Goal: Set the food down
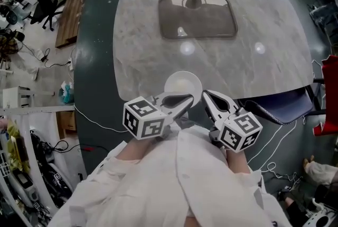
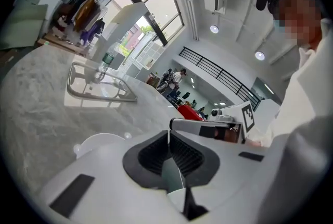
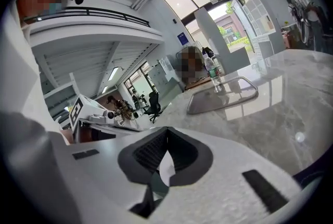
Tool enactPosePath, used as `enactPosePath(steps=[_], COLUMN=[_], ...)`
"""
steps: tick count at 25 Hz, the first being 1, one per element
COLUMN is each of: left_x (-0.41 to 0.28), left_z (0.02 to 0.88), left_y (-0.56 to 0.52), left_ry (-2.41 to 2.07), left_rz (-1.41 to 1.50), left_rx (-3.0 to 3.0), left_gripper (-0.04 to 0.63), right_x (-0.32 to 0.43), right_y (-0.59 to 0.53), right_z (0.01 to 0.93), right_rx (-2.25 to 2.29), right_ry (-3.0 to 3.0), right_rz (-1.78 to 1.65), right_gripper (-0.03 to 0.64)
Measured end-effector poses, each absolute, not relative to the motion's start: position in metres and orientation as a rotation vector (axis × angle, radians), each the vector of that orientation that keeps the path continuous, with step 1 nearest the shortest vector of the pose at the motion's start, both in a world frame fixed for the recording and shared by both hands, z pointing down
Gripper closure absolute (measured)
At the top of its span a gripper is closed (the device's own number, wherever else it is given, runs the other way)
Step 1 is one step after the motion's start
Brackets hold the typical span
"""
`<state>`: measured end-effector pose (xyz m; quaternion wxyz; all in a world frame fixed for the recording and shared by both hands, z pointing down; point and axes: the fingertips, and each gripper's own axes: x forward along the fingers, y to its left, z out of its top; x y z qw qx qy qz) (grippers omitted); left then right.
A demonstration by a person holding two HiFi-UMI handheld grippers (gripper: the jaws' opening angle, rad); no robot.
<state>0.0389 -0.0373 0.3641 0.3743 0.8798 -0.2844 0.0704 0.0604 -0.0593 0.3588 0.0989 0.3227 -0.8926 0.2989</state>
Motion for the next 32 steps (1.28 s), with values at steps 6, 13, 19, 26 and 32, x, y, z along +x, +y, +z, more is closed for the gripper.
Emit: enactPosePath(steps=[6,13,19,26,32], left_x=[0.009,-0.012,-0.028,-0.025,-0.035], left_z=[0.362,0.370,0.396,0.427,0.449], left_y=[-0.045,-0.056,-0.054,-0.034,-0.036], left_ry=[-0.764,-0.789,-0.794,-0.734,-0.806], left_rz=[0.150,0.149,0.221,0.360,0.408], left_rx=[2.208,2.147,2.086,2.049,1.989], left_gripper=[0.574,0.574,0.574,0.574,0.574], right_x=[0.045,0.035,0.037,0.036,0.047], right_y=[-0.065,-0.062,-0.062,-0.053,-0.051], right_z=[0.358,0.369,0.388,0.415,0.434], right_rx=[0.990,0.974,1.024,1.058,1.138], right_ry=[-2.644,-2.578,-2.511,-2.411,-2.316], right_rz=[0.895,0.919,0.985,1.047,1.076], right_gripper=[0.615,0.615,0.614,0.614,0.614])
